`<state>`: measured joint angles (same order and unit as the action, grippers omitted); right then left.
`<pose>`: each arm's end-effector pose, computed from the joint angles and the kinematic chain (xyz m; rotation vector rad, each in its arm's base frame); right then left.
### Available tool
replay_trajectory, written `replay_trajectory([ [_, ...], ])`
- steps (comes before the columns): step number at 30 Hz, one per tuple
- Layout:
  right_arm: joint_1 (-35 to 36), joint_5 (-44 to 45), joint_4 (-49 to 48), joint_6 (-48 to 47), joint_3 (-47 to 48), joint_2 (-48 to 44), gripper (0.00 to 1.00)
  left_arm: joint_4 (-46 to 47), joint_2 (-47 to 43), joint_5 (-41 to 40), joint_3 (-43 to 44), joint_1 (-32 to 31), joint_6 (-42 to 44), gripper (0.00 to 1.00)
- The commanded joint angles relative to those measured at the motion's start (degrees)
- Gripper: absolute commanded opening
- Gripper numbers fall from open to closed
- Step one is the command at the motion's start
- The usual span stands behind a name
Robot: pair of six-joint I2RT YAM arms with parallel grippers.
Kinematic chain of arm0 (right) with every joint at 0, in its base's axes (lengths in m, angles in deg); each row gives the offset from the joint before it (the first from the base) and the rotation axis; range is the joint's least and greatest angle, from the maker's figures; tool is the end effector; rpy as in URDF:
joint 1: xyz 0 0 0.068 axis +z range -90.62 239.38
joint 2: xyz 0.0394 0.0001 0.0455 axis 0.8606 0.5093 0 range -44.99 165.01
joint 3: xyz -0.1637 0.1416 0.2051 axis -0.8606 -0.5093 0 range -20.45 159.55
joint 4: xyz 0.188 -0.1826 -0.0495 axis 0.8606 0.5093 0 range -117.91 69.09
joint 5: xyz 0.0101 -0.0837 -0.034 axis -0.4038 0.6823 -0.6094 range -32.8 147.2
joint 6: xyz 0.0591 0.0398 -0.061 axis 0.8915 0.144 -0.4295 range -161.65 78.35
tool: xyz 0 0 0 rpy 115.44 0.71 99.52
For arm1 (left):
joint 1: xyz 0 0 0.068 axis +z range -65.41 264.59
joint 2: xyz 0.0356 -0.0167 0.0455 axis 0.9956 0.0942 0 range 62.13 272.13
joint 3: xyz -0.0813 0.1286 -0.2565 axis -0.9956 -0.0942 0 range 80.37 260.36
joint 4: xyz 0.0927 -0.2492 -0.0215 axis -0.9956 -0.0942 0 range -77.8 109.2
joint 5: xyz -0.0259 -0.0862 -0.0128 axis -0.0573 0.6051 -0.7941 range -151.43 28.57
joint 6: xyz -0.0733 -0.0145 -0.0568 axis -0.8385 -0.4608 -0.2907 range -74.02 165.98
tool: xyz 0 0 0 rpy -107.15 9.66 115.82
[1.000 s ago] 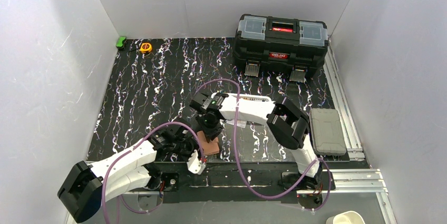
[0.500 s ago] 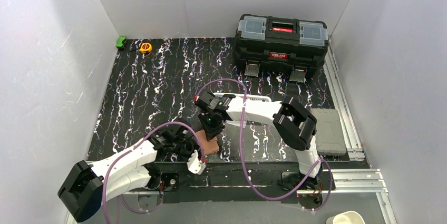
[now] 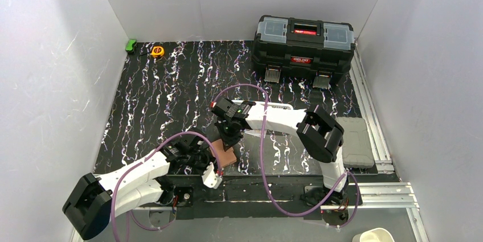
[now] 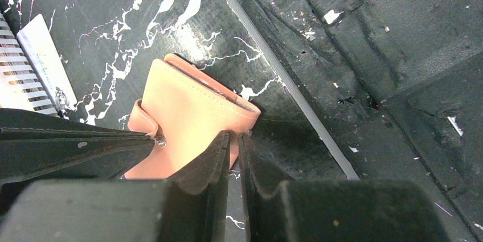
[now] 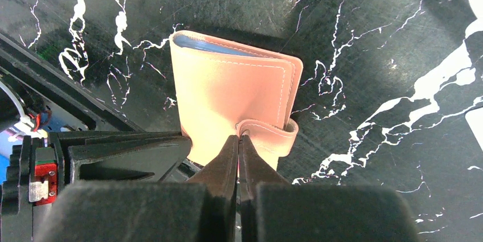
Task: Put the credit cards into the card holder
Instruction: Close the card holder at the center of the board.
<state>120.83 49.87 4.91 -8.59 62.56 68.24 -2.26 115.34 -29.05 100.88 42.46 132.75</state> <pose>0.2069 0.4028 0.1651 -0.7409 2.7509 0.6252 0.0992 -0.1509 0.1430 2.2058 0.8110 -0.3410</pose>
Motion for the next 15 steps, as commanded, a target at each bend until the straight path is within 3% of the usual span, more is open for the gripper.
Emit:
replay_trajectory([
  [1,0.2,-2.1,-0.7,0.7,0.3,-1.2,0.01,-1.9,0.5,1.7,-0.5,-0.1,-0.5,0.1],
  [15,0.7,-4.3,1.3,-1.4,3.4,3.5,0.01,-1.8,0.2,1.6,-0.4,-0.1,-0.8,0.09],
])
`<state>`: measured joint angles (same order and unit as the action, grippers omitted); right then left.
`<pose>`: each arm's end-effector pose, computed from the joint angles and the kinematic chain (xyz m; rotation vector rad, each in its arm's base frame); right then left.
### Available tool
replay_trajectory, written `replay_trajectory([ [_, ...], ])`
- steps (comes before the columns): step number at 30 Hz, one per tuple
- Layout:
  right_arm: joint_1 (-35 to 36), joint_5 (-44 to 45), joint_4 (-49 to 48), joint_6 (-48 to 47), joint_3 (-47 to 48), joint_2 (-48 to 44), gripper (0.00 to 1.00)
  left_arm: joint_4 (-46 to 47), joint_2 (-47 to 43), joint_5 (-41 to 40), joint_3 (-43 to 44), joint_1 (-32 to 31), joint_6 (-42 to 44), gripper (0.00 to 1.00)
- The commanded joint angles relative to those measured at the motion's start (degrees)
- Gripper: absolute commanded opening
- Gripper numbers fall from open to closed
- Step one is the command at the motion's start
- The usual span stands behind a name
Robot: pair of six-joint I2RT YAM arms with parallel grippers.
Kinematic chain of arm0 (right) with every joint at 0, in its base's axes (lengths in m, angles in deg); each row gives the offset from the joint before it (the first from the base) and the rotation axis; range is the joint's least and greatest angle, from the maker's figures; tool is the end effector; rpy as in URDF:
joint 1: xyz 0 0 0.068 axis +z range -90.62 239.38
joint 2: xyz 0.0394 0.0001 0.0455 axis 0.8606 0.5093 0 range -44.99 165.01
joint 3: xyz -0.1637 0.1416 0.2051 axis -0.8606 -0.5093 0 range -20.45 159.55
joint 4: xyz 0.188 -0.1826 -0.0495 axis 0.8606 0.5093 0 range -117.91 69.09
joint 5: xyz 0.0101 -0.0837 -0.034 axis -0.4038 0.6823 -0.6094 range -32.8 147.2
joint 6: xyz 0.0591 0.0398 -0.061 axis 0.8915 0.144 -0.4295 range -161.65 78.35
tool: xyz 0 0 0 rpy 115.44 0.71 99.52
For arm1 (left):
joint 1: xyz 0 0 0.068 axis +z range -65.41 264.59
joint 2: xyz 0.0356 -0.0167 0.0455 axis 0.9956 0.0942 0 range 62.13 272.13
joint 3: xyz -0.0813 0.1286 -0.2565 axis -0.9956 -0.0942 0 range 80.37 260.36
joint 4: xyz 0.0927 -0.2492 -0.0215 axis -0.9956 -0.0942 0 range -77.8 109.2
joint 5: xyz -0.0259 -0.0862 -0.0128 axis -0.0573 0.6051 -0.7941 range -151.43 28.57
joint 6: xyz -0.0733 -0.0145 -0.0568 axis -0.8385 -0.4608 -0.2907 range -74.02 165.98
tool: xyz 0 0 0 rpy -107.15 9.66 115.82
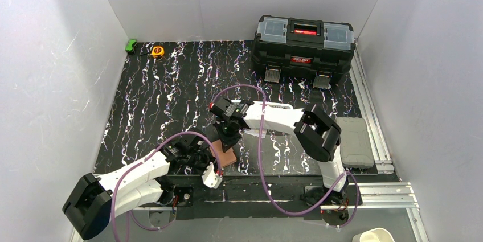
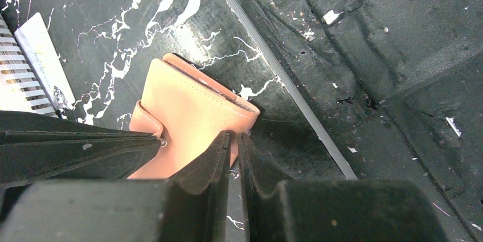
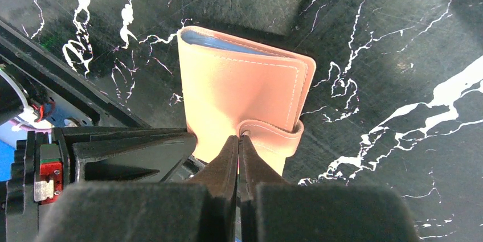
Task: Put the credit cards into the card holder
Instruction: Close the card holder at the center of the board.
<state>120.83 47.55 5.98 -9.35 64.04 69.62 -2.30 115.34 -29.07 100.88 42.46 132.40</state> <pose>0.2057 0.4079 0.1620 -0.7794 2.7746 0.6515 0.0991 -0.1508 0.1429 2.2042 0.8186 -0.3440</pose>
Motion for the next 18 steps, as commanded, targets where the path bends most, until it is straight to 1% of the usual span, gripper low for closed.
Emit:
replay_trajectory([
  [1,0.7,-1.8,0.2,-0.7,2.0,2.3,0.01,-1.7,0.1,1.6,-0.4,-0.1,-0.5,0.09],
  [18,0.9,-1.6,5.2,-2.2,5.3,9.2,0.01,-1.7,0.1,1.6,0.0,-0.1,-0.5,0.09],
])
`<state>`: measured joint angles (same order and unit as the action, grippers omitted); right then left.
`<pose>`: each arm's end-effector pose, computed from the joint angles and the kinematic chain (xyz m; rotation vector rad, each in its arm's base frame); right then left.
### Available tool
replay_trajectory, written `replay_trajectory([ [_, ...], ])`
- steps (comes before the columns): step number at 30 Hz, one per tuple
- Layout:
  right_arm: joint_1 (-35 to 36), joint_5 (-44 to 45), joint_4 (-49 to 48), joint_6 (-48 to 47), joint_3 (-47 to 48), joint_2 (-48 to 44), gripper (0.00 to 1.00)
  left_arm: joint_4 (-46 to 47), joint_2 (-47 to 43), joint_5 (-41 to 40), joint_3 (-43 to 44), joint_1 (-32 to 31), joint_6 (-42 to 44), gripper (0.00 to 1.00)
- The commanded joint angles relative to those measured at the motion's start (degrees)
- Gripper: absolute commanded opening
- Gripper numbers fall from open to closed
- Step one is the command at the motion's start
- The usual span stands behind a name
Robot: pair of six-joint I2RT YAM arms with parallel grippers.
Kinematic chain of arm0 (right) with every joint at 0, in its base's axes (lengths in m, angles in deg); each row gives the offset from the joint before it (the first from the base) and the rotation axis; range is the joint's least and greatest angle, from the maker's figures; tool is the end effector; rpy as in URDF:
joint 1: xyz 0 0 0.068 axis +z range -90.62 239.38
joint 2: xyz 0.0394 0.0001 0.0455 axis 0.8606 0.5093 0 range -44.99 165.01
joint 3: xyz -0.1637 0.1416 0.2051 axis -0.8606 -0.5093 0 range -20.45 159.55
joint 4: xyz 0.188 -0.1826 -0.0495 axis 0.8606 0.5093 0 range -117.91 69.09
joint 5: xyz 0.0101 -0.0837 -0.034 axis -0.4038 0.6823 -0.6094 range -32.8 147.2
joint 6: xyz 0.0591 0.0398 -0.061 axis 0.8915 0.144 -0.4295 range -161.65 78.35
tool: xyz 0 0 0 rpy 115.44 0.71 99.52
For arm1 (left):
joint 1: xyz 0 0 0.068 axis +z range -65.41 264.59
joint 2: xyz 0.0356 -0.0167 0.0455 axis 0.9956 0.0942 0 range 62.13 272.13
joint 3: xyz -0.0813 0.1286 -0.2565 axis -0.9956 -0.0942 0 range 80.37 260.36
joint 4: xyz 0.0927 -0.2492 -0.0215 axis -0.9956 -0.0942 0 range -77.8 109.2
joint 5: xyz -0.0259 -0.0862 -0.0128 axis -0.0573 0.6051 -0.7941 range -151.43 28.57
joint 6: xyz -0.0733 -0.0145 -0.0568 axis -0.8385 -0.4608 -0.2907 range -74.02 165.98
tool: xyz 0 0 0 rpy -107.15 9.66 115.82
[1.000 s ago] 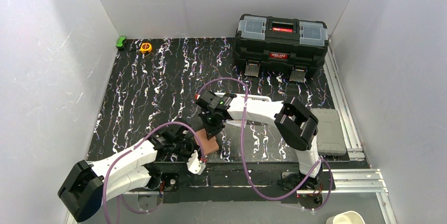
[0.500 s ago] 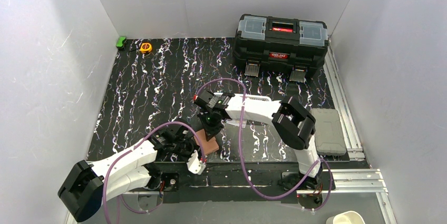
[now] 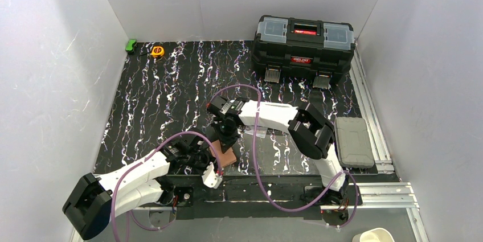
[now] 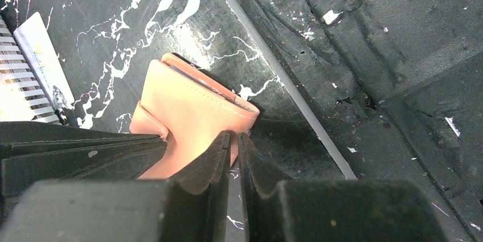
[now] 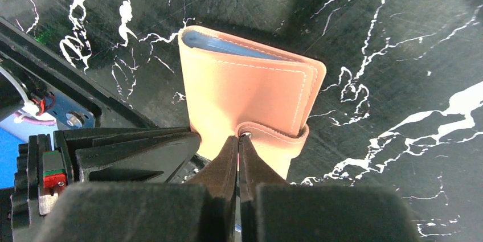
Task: Put the credit cards into the card holder
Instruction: Close the card holder at the center of the board.
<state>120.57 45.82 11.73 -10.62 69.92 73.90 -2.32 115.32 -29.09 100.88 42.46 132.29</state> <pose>0.2106 0.4176 0.1549 -0.8240 2.8401 0.6152 0.0991 -0.1508 0.1430 2.2037 0.8209 -0.3446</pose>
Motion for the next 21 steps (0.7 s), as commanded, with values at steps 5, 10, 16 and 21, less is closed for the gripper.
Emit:
replay_trajectory([
  [5,1.2,0.5,0.5,-1.4,-0.6,6.5,0.01,-1.6,0.2,1.9,0.4,-0.1,-0.5,0.09],
  [10,0.9,1.4,0.5,-1.3,-0.5,6.8,0.01,-1.9,-0.1,2.1,0.6,-0.1,-1.0,0.09],
  [16,-2.7,0.1,-2.3,-2.1,-4.0,2.6,0.01,-2.6,-1.2,2.0,0.1,-0.1,-1.0,0.09],
  [21,-3.4,-6.8,-5.3,-4.4,-5.0,-0.6,0.03,-3.7,-2.5,1.7,0.4,-0.1,-1.0,0.09],
])
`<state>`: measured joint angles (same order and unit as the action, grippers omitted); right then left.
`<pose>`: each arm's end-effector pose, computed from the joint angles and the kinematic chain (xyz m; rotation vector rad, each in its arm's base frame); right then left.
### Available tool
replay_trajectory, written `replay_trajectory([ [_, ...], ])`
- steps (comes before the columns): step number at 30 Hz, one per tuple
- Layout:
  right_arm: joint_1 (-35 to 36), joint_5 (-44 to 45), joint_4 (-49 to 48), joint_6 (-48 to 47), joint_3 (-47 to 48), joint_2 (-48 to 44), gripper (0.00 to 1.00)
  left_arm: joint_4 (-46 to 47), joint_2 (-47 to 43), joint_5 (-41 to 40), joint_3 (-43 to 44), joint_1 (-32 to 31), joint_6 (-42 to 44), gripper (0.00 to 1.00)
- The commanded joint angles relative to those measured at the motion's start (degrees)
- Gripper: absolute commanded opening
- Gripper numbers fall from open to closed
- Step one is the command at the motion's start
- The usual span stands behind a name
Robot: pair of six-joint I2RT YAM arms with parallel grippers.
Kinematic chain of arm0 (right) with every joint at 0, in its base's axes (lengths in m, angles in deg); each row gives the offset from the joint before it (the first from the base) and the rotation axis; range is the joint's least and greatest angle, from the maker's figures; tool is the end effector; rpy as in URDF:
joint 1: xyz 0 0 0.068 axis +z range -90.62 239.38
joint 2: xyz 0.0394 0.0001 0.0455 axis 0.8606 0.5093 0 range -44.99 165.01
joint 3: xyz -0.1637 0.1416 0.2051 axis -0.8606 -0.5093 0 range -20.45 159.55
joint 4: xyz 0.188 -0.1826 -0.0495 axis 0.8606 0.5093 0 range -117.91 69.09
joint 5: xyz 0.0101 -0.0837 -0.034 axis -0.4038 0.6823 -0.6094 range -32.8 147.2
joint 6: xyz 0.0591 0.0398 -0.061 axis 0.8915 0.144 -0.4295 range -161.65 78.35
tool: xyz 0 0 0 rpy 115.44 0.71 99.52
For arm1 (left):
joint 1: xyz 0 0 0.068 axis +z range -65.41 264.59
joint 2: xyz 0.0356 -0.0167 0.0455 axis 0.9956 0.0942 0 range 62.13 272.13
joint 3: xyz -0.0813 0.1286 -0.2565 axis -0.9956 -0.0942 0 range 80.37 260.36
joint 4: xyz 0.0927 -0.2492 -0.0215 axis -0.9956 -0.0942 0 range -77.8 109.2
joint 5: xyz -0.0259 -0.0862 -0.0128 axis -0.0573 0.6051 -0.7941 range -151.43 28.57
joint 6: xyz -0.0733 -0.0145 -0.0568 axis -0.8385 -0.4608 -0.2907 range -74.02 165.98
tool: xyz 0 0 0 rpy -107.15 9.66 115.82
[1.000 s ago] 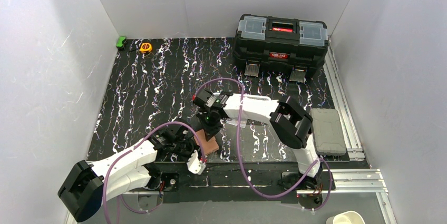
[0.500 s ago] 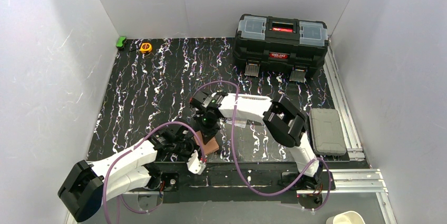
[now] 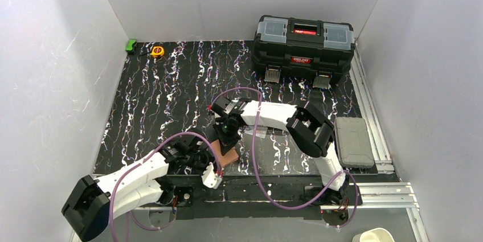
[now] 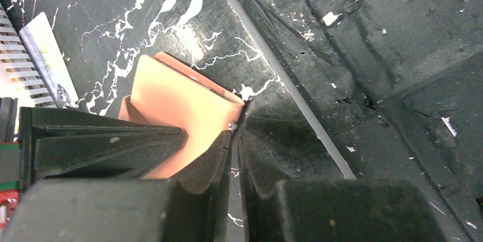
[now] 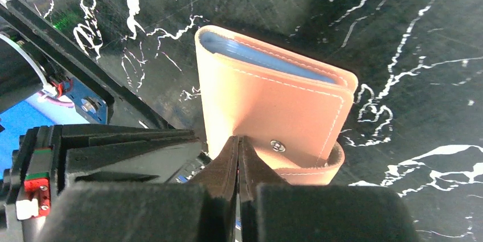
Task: Put the credit cards into the card holder
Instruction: Close the card holder at the center of the board.
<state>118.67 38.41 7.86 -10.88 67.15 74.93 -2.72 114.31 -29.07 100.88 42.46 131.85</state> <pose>0.2145 0.4146 0.1388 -0.8338 2.8903 0.7632 0.0981 -0.1499 0.1451 2.1944 0.8227 -0.3423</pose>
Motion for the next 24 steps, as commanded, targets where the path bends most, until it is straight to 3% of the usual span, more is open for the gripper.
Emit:
replay_trajectory([
  [1,-1.5,-0.6,-1.6,-4.5,-1.8,-2.4,0.07,-3.7,-1.8,1.6,0.7,-0.1,-0.5,0.09],
  [5,-1.9,-3.2,0.6,-5.0,1.2,-6.3,0.25,-5.5,-3.5,0.7,2.3,-0.1,-0.3,0.09],
  [10,-3.3,-4.2,4.3,-4.9,2.3,-11.5,0.33,-8.7,-7.0,0.0,4.0,-0.1,-1.3,0.09],
  [17,-3.0,9.8,10.8,-8.4,2.1,-12.6,0.46,-7.6,-11.1,-2.1,1.7,-0.1,-2.9,0.08],
  [24,-1.3,16.4,13.3,-11.4,6.2,-6.5,0.53,-0.1,-5.5,-3.2,0.1,0.0,-3.3,0.08],
])
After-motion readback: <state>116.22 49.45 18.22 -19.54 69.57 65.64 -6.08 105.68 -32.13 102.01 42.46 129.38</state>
